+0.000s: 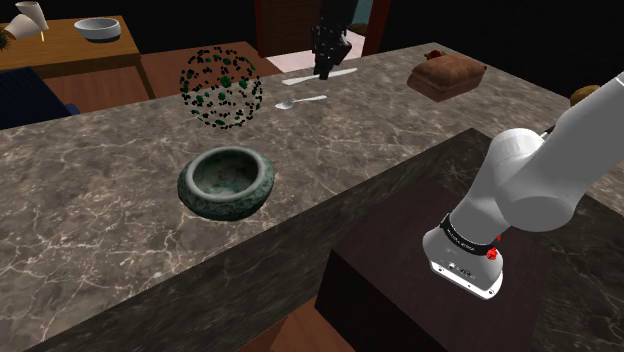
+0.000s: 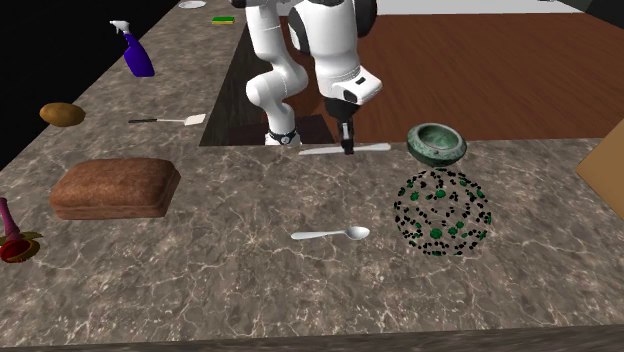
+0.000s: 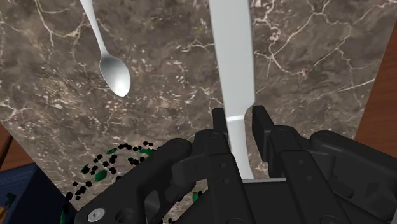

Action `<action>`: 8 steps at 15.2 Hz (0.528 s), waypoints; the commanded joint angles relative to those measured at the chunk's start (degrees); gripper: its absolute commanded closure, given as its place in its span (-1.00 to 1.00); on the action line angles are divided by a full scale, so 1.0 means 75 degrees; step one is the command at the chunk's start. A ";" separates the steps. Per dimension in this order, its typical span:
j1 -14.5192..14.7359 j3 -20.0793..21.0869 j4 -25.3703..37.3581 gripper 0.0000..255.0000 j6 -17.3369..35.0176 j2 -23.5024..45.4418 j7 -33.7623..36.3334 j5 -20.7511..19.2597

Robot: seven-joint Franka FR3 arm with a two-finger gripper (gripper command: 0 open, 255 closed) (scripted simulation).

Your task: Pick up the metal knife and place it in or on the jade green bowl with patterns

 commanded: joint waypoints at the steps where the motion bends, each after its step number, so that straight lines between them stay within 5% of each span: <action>1: 0.0140 0.0230 0.0082 1.00 0.0017 0.0045 0.0357 0.0051; 8: 0.0652 0.1063 0.0241 1.00 0.0261 0.0247 0.1618 0.0196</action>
